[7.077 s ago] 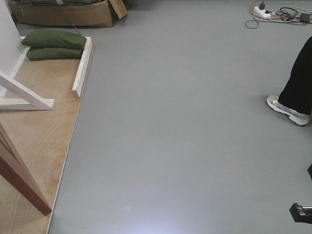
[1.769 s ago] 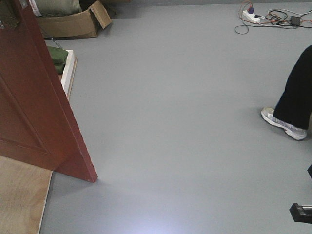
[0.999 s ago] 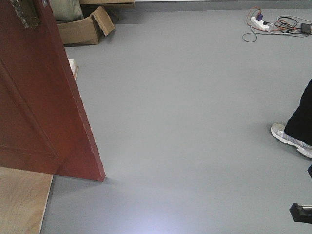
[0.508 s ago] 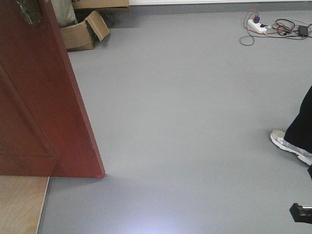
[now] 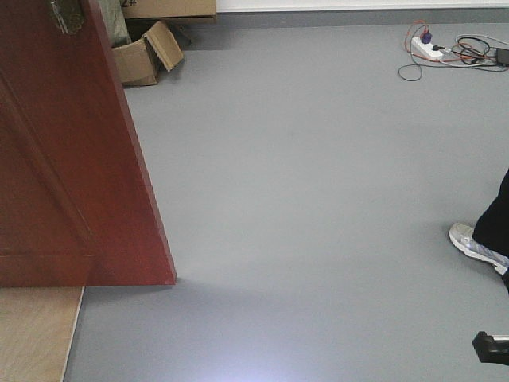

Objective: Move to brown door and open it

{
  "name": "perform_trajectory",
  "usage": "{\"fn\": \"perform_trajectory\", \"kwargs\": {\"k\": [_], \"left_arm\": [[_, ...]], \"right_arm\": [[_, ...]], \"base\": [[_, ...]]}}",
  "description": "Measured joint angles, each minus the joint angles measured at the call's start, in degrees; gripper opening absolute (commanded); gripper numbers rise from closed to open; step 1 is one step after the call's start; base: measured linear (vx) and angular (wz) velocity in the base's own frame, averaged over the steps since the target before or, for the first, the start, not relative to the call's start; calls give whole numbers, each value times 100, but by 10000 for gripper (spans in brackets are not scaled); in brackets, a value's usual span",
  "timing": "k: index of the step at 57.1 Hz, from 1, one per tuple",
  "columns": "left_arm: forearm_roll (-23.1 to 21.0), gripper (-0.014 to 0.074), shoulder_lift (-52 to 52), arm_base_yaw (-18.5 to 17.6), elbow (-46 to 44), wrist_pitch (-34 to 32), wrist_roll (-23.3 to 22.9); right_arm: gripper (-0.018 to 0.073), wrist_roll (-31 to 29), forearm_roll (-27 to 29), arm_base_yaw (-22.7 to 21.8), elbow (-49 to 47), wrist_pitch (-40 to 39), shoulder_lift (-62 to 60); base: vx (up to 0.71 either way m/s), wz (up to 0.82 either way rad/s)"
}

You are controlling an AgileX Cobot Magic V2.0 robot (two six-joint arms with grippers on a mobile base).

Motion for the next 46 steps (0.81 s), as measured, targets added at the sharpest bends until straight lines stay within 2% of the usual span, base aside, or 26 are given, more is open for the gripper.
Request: {"fn": "perform_trajectory", "kwargs": {"k": [36,46], "left_arm": [[0,-3,0,6,0,-16,0],[61,-3,0,6,0,254,0]], "right_arm": [[0,0,0,0,0,0,0],[0,0,0,0,0,0,0]], "base": [[1,1],[0,0]]}}
